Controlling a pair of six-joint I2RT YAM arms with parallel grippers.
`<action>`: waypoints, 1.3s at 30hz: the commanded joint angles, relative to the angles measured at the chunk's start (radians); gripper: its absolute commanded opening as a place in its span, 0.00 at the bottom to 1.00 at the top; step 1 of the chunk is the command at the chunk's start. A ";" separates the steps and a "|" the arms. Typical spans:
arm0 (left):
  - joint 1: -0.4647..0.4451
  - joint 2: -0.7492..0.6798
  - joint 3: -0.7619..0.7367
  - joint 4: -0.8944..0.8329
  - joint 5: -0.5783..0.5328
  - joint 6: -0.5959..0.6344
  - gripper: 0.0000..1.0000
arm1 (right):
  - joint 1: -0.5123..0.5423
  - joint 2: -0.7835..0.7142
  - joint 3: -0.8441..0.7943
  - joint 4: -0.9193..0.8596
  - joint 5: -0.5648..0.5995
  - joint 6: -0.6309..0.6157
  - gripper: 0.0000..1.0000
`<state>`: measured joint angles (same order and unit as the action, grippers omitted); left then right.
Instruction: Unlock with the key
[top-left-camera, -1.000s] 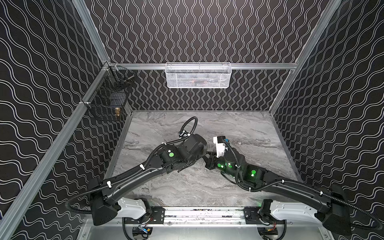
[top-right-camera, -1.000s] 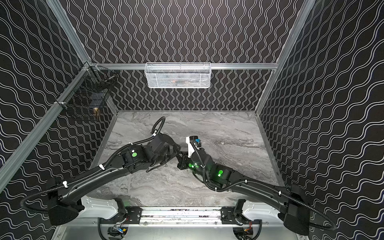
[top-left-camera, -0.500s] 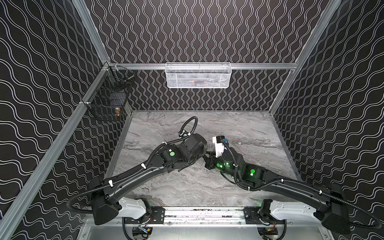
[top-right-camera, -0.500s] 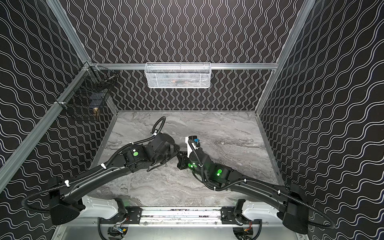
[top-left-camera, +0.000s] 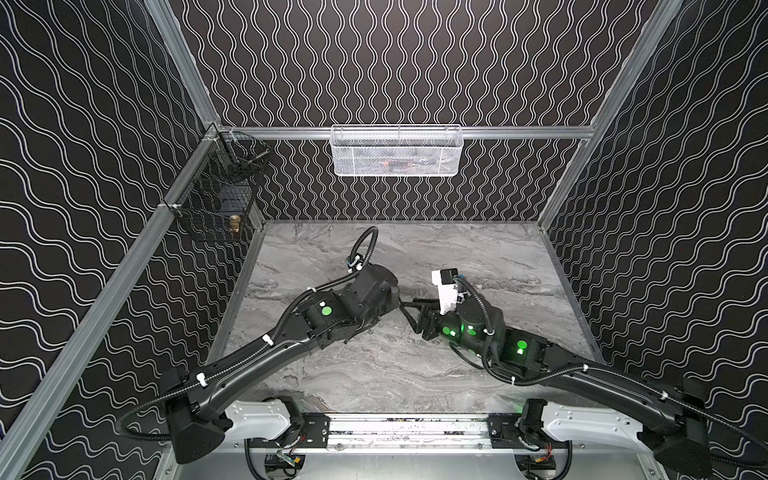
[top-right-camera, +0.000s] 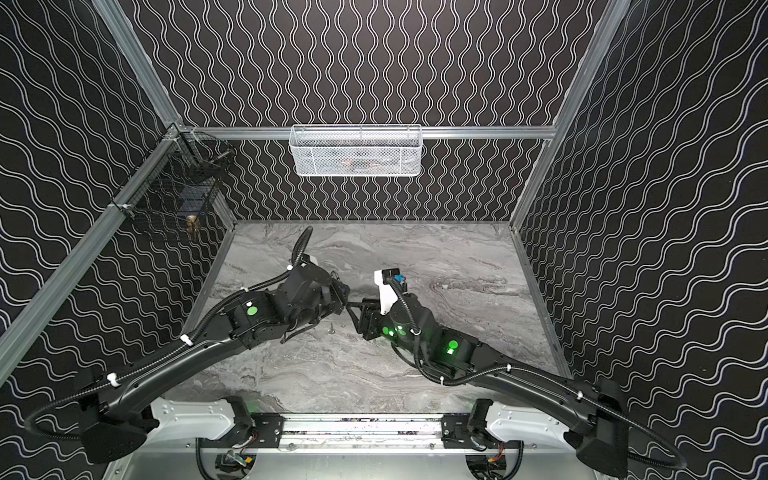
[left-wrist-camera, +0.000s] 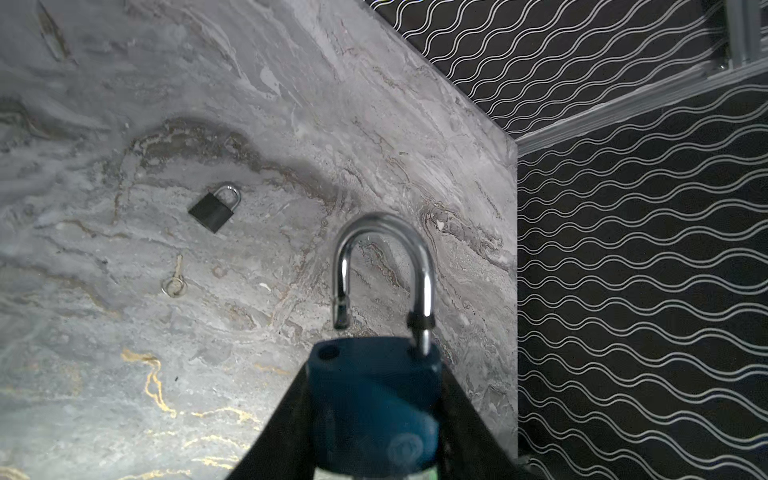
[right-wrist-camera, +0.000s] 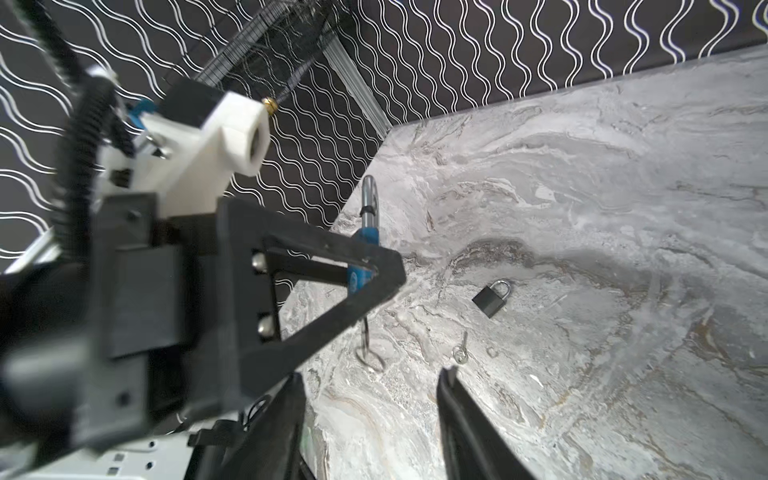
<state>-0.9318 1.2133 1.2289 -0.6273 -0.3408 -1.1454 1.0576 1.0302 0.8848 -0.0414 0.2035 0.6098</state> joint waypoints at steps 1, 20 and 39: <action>0.006 -0.066 -0.045 0.065 -0.055 0.277 0.00 | -0.036 -0.036 0.064 -0.153 -0.023 0.005 0.64; 0.006 -0.315 -0.529 0.672 0.174 1.005 0.00 | -0.295 0.341 0.561 -0.655 -0.450 -0.155 0.90; 0.006 -0.339 -0.543 0.670 0.165 1.077 0.00 | -0.289 0.547 0.815 -0.884 -0.284 -0.282 0.90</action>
<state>-0.9268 0.8780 0.6819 -0.0029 -0.1612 -0.1085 0.7685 1.5681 1.6787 -0.8558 -0.1268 0.3710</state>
